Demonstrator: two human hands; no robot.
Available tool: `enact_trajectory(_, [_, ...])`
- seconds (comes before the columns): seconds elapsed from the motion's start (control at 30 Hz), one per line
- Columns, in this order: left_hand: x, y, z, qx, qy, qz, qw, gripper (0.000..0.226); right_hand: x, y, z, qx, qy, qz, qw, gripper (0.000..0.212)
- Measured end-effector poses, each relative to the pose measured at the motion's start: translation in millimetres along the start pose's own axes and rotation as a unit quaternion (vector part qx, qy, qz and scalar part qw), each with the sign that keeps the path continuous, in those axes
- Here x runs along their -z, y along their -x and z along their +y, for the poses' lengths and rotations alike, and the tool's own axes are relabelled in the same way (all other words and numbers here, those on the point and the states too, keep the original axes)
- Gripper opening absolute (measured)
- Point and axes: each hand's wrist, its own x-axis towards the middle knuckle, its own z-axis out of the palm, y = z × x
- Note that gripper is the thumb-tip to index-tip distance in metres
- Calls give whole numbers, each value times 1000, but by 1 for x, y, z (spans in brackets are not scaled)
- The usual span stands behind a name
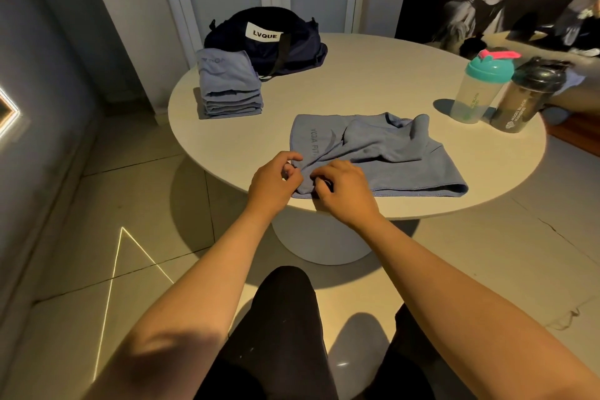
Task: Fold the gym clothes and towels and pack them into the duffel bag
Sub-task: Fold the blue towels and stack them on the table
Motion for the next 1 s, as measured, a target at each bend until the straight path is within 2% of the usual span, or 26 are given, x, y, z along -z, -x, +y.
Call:
enact_trajectory(0.1, [1, 3, 2, 3, -16, 8, 1000, 26, -1, 0, 0, -4, 24, -25, 999, 32])
enact_trajectory(0.23, [3, 0, 1, -17, -56, 19, 998, 28, 1, 0, -1, 38, 37, -52, 997, 40])
enact_trajectory(0.33, [5, -3, -1, -24, -74, 13, 997, 26, 1, 4, 0, 66, 17, -30, 997, 34])
enact_trajectory(0.57, [4, -4, 0, -19, -81, 13, 996, 25, 5, 5, 2, 34, -33, -3, 999, 28])
enact_trajectory(0.7, [-2, -2, 6, -19, -92, 48, 994, 26, 13, 15, 13, 10, 34, 32, 999, 24])
enact_trajectory(0.77, [-12, 5, 13, -77, -123, 70, 987, 23, 20, 21, 21, -12, 68, 67, 995, 20])
enact_trajectory(0.8, [-18, 11, 17, -123, -154, 60, 978, 21, 24, 24, 25, -30, 75, 83, 993, 20])
enact_trajectory(0.87, [-30, 20, 24, -187, -190, -7, 964, 21, 31, 29, 30, -62, 69, 97, 991, 25])
enact_trajectory(0.93, [-36, 22, 23, -180, -193, -49, 963, 25, 35, 34, 35, -70, 49, 93, 992, 31])
enact_trajectory(1.0, [-36, 21, 22, -148, -182, -37, 971, 25, 38, 40, 39, -70, 30, 78, 994, 36])
